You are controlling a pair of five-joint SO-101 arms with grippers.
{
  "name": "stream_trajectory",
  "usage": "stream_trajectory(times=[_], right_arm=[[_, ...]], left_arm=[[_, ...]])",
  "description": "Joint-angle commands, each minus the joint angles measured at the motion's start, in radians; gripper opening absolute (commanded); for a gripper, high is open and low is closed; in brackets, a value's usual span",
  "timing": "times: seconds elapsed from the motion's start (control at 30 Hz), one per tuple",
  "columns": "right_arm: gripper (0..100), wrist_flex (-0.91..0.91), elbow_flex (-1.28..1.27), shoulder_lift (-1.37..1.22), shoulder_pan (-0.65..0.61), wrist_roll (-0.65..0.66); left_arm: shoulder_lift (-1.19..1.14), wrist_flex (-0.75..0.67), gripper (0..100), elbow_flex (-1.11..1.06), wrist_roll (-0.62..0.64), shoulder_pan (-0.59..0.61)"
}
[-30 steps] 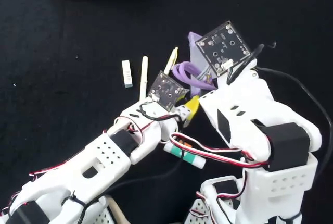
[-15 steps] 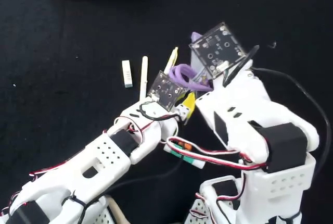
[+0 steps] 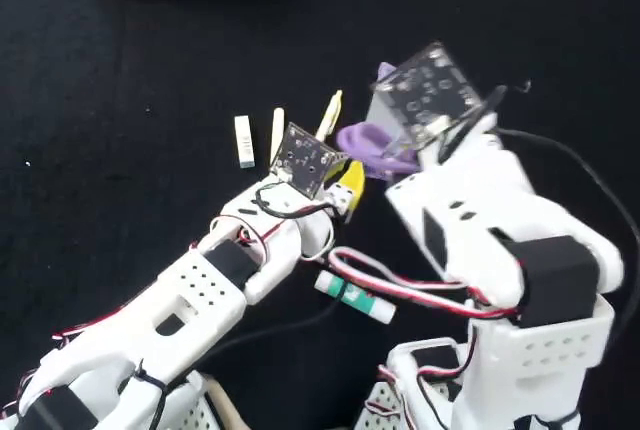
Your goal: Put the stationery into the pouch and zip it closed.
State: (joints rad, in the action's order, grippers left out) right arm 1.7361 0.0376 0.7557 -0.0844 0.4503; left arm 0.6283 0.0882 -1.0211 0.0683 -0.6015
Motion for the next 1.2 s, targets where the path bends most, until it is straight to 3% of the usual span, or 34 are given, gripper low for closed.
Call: stream_trajectory(times=[0.0,0.47,0.9,1.17], right_arm=[[1.1,0.026,0.015,0.028,0.127,0.051],[1.1,0.023,-0.077,0.028,0.359,0.132],[1.1,0.015,-0.143,0.03,0.382,0.118],[1.1,-0.043,-0.154,0.025,0.647,0.242]], left_arm=[[0.006,-0.017,3,0.036,0.012,0.033],[0.008,-0.015,3,0.024,0.012,0.099],[0.008,-0.015,3,0.027,0.046,0.099],[0.009,-0.015,3,0.03,0.052,0.14]])
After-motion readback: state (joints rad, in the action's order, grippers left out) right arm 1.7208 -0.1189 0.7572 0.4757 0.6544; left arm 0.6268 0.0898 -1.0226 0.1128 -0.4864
